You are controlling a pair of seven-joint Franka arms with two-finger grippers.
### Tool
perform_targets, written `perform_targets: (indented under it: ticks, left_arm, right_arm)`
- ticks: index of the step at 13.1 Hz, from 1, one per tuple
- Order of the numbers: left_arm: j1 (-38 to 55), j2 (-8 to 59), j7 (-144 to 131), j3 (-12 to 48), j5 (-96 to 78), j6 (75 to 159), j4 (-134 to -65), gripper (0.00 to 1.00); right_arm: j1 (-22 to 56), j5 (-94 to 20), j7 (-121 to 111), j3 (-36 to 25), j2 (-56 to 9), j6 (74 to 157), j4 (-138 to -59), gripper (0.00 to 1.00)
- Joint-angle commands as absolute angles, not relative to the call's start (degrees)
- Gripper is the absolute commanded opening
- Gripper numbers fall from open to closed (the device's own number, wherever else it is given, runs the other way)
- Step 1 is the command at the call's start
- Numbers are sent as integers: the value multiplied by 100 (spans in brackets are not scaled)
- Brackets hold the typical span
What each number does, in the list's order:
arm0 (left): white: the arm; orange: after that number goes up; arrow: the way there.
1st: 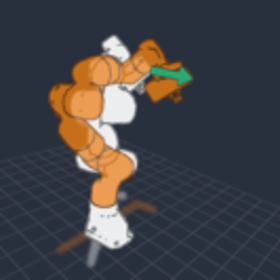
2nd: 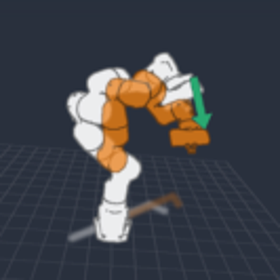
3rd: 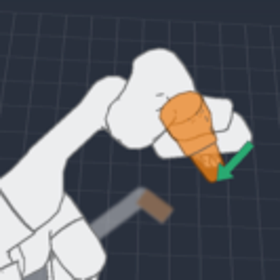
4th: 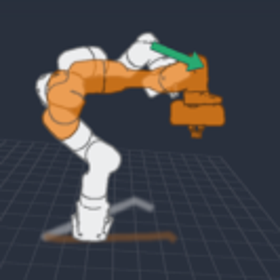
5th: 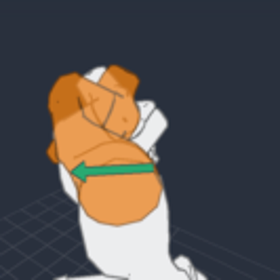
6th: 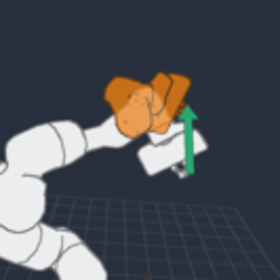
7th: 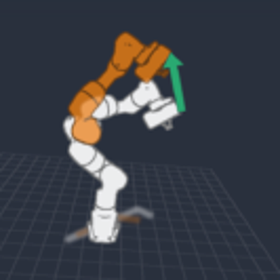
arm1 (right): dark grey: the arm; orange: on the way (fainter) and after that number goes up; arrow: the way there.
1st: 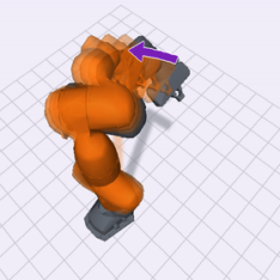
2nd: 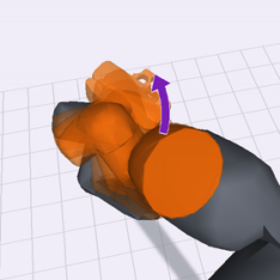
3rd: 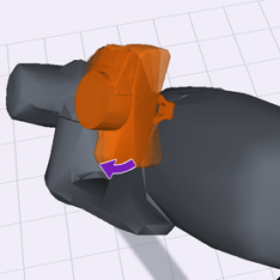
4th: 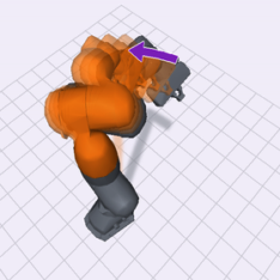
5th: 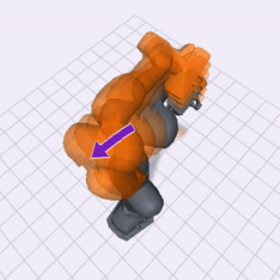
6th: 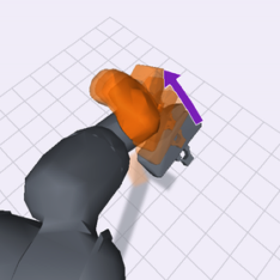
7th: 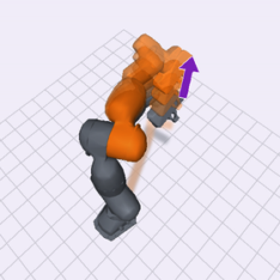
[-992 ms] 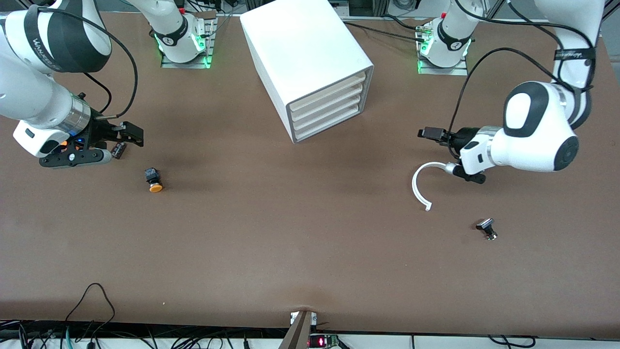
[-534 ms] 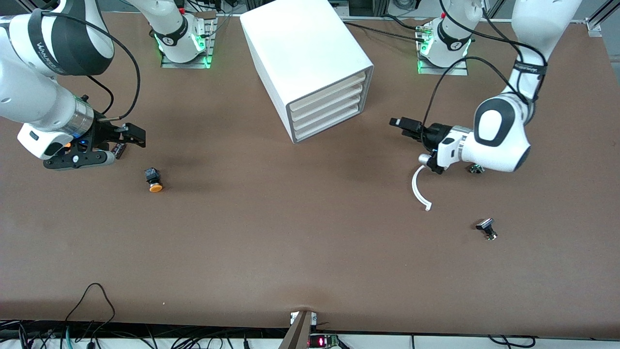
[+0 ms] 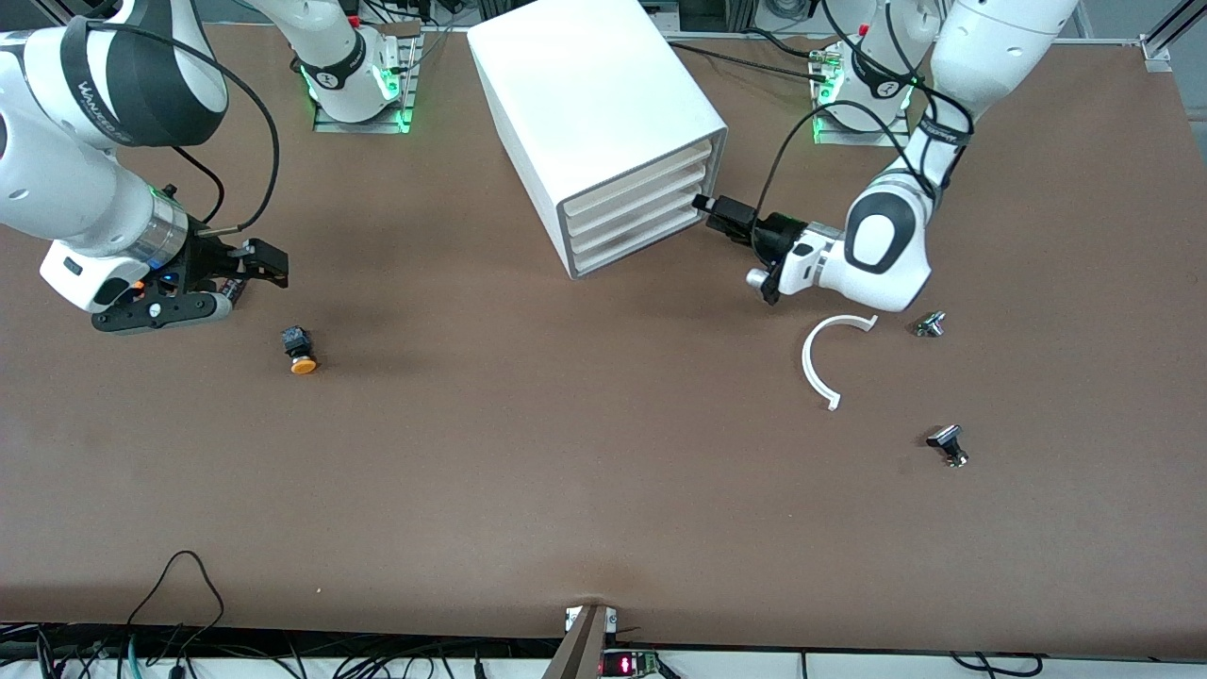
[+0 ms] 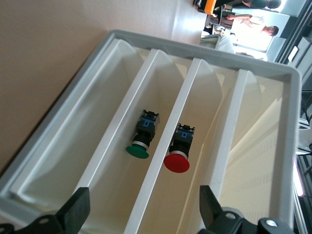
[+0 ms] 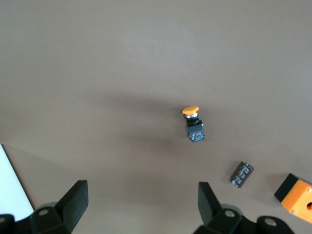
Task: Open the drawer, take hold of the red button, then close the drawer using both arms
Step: 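Reach the left gripper to the cabinet's top drawer handle, then pull the top drawer open with the left gripper while the right gripper approaches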
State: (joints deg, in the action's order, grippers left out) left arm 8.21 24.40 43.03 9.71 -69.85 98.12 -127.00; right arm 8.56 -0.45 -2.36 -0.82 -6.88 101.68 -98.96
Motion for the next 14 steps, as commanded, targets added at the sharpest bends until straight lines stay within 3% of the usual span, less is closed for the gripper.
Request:
perform_targets:
  ticks: [1,6,8,11,12,14]
  left_arm:
    - [1106,2592,4596,976,-7382,9879,-12770,96]
    - [1318,2619,4605,1221,-7584,10186,-12902,84]
    - [1318,2619,4614,1318,-7611,10283,-12955,63]
    - [1318,2619,4614,1345,-7611,10310,-13016,14]
    - [1318,2610,4614,1345,-7594,10318,-13025,3]
    - [1292,2593,4614,1336,-7550,10318,-13017,0]
  right_arm:
    - [940,-149,-421,-62,-756,10151,-9703,100]
    - [1194,-447,-747,18,-1220,10169,-9221,100]
    - [1388,-492,-773,18,-1554,10169,-8887,100]
    - [1853,-501,-905,9,-1880,10178,-8482,100]
    - [1941,-510,-905,17,-1890,10256,-8473,100]
    - [2108,-510,-914,18,-1960,10441,-8464,100]
